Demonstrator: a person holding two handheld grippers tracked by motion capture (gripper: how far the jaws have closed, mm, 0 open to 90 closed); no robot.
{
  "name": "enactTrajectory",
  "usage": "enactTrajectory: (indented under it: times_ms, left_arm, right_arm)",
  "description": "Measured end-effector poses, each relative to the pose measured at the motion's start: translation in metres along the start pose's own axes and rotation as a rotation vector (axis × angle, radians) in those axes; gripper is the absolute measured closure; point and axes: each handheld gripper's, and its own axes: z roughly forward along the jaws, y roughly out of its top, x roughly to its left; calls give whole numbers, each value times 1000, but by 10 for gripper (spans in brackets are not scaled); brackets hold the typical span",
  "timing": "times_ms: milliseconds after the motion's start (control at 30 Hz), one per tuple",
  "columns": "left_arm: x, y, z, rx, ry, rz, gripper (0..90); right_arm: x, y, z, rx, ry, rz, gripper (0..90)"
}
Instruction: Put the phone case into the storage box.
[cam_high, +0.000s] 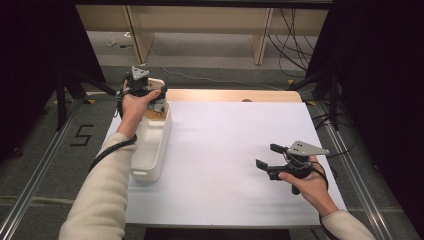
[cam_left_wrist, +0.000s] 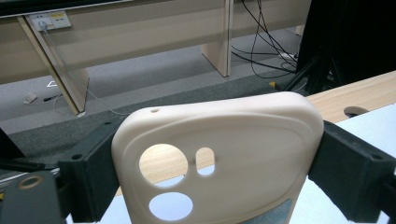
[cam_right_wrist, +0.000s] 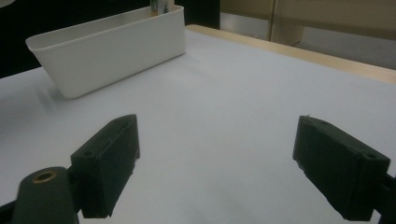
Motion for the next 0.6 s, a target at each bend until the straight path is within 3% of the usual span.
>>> enactTrajectory:
  times_ms: [600]
  left_arm:
    - [2,1,4,4,5,-12,108]
  right_arm:
    - [0,0,0,-4,1,3,156]
